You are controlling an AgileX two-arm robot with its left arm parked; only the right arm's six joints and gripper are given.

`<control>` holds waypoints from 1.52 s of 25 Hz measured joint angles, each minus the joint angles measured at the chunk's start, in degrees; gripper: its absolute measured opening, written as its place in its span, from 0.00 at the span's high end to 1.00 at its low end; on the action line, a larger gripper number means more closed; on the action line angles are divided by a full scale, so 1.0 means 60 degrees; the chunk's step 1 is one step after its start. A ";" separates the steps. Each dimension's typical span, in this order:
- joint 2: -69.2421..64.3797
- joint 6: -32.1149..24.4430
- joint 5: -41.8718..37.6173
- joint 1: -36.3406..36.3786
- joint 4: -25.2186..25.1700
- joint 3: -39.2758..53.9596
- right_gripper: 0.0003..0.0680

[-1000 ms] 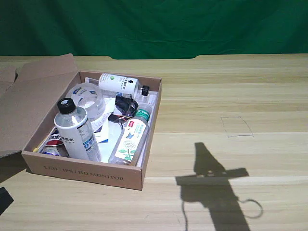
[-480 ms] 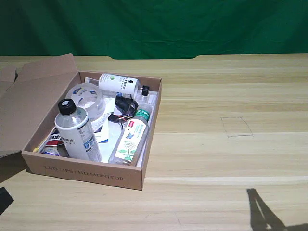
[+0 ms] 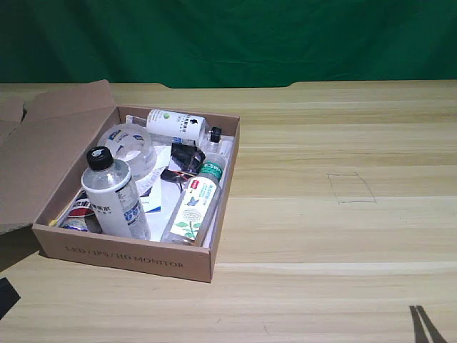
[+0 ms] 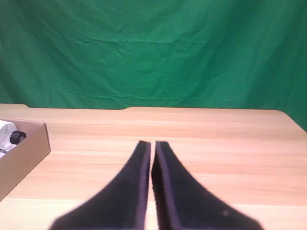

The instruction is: Place the white bottle into the box.

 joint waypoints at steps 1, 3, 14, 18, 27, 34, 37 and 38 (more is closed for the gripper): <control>0.0000 0.0000 0.0021 0.0000 0.0011 0.0004 1.00; 0.0000 0.0000 0.0030 0.0000 -0.0017 0.0004 1.00; 0.0000 0.0000 0.0034 0.0000 -0.0046 0.0004 1.00; 0.0000 0.0000 0.0000 -0.0416 -0.0046 0.0004 1.00; -0.1315 0.0213 -0.2410 -0.4408 -0.0626 0.0721 1.00; -0.1784 0.0383 -0.4736 -0.5621 -0.1560 0.1863 1.00; -0.1811 0.0518 -0.4755 -0.5621 -0.1672 0.2154 1.00; -0.1811 0.0517 -0.4755 -0.5621 -0.1734 0.2154 1.00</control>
